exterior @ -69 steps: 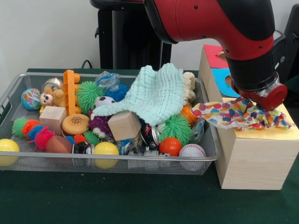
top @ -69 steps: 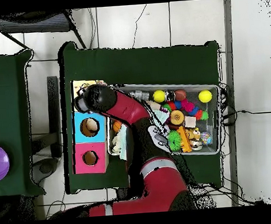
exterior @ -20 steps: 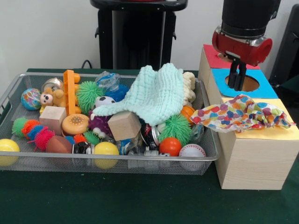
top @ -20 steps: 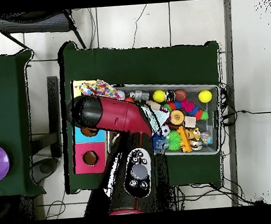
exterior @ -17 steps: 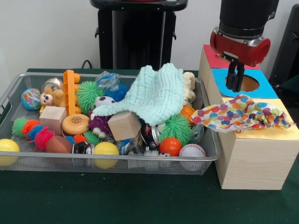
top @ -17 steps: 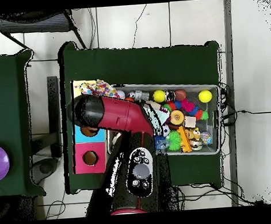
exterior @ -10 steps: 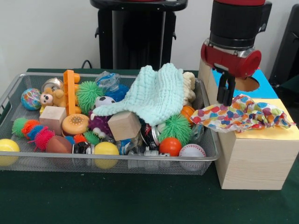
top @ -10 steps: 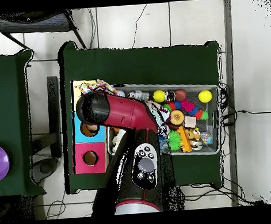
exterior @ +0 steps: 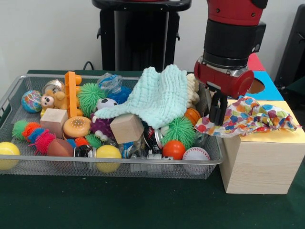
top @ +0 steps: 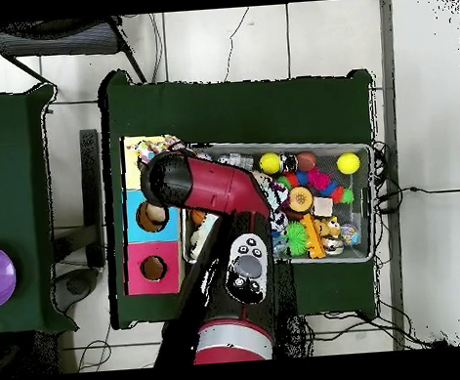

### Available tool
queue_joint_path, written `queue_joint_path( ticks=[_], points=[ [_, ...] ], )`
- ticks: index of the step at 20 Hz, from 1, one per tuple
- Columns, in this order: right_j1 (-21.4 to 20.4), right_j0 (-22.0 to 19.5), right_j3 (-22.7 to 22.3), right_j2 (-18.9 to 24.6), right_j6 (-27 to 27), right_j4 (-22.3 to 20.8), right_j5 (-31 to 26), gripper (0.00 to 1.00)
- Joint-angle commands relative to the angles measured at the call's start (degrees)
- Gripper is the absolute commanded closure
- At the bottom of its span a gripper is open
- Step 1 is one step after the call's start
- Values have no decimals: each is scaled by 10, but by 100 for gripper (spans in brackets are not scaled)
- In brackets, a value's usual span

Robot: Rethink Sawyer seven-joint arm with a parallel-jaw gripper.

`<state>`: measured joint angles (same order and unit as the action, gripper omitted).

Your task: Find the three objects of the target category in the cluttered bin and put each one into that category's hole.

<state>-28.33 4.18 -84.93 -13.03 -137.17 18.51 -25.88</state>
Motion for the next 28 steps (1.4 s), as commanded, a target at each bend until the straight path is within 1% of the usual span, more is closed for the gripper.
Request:
queue_joint_path(
  ticks=[1,6,9,16,19,24,27,28],
  points=[
    [48,-3,37,-11,-64,-20,1,100],
    [38,-18,27,16,-47,-12,-24,100],
    [26,-30,17,42,-39,0,-40,100],
    [0,-41,-22,86,-56,31,-38,100],
    [-7,-44,-31,100,-61,41,-44,100],
    [-5,-44,-29,103,-66,43,-45,100],
    [-2,-32,-19,81,-70,30,-50,100],
    [-4,-33,-21,82,-69,29,-55,100]
  ],
)
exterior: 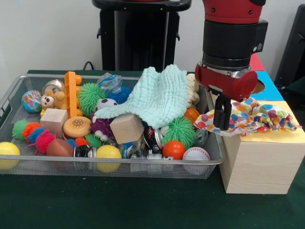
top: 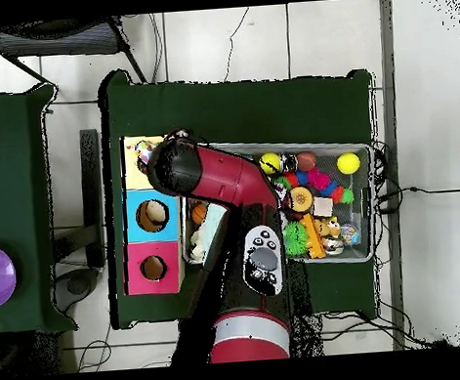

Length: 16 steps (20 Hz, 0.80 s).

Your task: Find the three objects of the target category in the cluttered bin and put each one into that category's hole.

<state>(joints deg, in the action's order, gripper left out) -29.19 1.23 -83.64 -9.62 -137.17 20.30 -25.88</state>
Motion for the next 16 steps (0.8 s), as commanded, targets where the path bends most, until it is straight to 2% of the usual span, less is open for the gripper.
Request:
queue_joint_path(
  ticks=[1,6,11,16],
  points=[
    [2,-5,-38,52,-64,11,-54,100],
    [0,-1,-43,54,-73,17,-63,100],
    [8,20,-32,35,-93,15,-77,100],
    [14,17,-42,56,-96,31,-73,100]
  ],
)
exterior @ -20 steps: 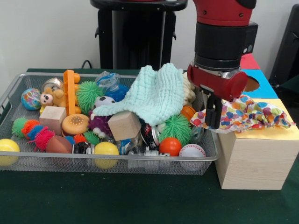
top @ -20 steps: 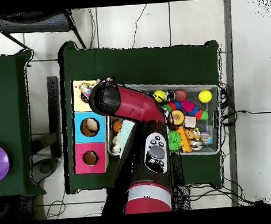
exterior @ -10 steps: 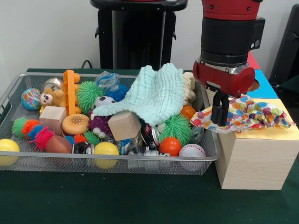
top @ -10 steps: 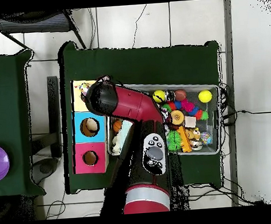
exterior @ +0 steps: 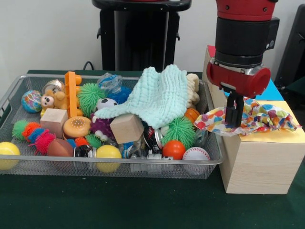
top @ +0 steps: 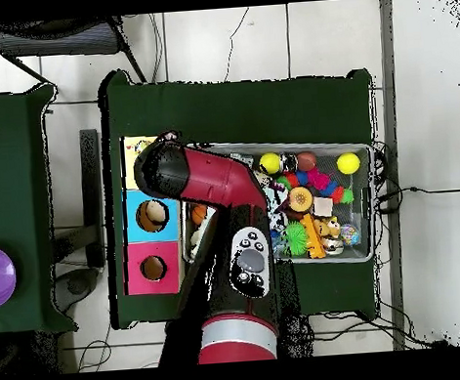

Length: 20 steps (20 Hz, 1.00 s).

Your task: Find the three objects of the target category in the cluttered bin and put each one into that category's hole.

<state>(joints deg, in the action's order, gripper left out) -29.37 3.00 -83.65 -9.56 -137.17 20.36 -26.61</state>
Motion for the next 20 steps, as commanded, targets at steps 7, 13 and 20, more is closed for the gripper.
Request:
queue_joint_path(
  ticks=[7,13,20],
  points=[
    [3,7,-65,57,-104,48,-81,100],
    [11,20,-52,36,-113,46,-79,100],
    [20,32,-43,25,-122,50,-72,100]
  ],
)
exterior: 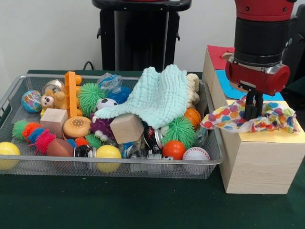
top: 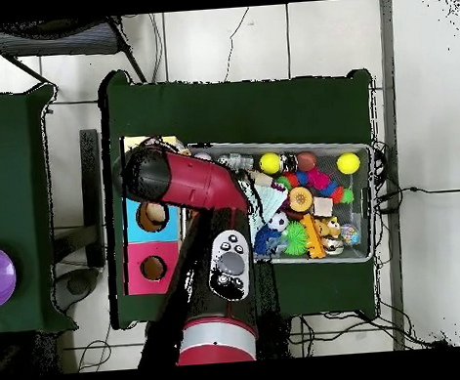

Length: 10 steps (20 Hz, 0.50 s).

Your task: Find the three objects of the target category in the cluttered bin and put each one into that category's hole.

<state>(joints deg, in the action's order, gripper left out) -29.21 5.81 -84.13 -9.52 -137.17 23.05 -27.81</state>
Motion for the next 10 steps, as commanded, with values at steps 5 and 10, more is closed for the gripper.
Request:
queue_joint_path(
  ticks=[5,10],
  points=[
    [15,4,-53,43,-122,43,-35,100],
    [19,10,-57,52,-124,59,-22,100]
  ],
)
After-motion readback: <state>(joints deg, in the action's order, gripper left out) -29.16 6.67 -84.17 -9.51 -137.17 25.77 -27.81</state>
